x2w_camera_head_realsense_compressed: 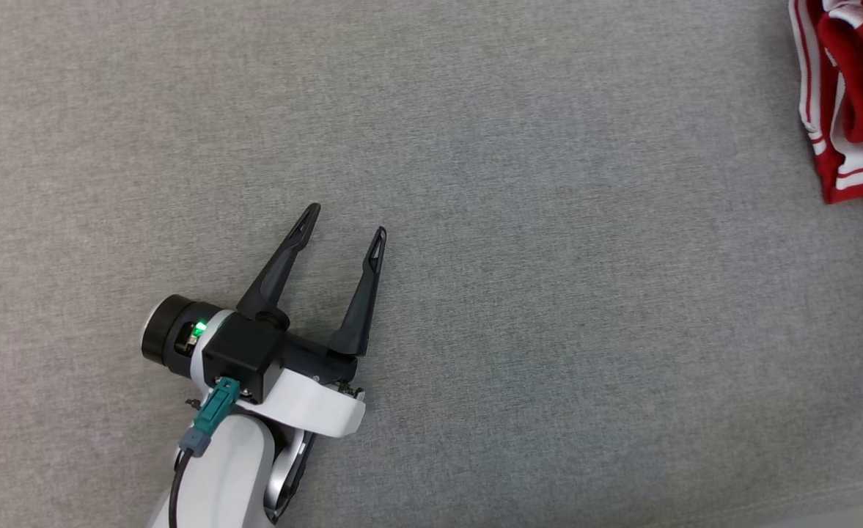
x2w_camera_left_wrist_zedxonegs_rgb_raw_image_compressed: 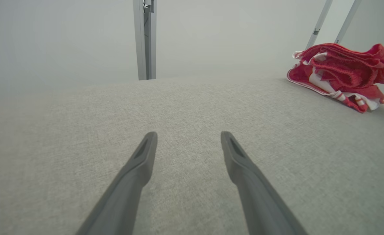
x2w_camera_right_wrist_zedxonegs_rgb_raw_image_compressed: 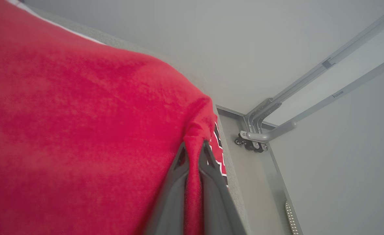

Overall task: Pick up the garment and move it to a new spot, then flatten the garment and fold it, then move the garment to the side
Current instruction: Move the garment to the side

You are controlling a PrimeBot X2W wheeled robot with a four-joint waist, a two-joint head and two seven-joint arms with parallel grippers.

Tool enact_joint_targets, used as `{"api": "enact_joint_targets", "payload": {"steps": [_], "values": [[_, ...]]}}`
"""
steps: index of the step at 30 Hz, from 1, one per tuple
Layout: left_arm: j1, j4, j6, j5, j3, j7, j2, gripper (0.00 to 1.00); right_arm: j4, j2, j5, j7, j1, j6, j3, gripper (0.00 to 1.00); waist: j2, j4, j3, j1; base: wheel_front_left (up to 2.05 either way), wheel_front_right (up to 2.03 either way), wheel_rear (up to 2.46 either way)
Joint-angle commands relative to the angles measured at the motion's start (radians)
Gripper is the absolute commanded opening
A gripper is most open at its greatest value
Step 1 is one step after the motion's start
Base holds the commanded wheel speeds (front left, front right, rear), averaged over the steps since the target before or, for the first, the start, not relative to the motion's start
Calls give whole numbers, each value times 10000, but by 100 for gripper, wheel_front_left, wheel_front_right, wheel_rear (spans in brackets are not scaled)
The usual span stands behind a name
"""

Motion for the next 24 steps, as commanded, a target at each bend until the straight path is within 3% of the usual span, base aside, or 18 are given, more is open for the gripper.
{"api": "enact_joint_targets", "payload": {"steps": [1,2,4,5,6,7,12,17,24], "values": [[-144,27,-11,38,16,-38,73,100,199,37,-212,-38,-45,-5,-113,0,0,85,19,0,0,0,0],[-143,32,-14,31,-2,-38,68,100,310,46,-290,-37,-49,-5,-204,1,0,127,19,0,0,0,0],[-160,45,-23,9,-30,-38,65,100,503,141,-348,-39,-50,-5,-422,35,0,195,-2,0,0,0,0],[-165,53,-19,17,-45,-38,63,100,574,151,-445,-39,-62,-5,-490,47,0,222,-19,0,0,0,0],[-162,64,-15,22,-57,-38,61,100,624,147,-537,-39,-73,-5,-542,95,0,249,-42,0,0,0,0],[-155,74,-4,17,-73,-38,58,100,644,129,-624,-39,-92,-5,-616,100,0,272,-62,0,0,0,0],[-100,125,57,-34,-134,-38,45,100,277,192,-922,-39,-99,-5,-1014,100,0,335,-211,0,0,0,0],[63,189,203,-153,-144,-35,32,100,-755,699,-1179,-37,354,-3,-1473,100,0,367,-570,0,0,0,0],[420,352,518,-512,-200,-29,8,100,-2119,2253,-643,-37,1396,-5,-1125,100,0,511,-1521,0,0,0,0]]}}
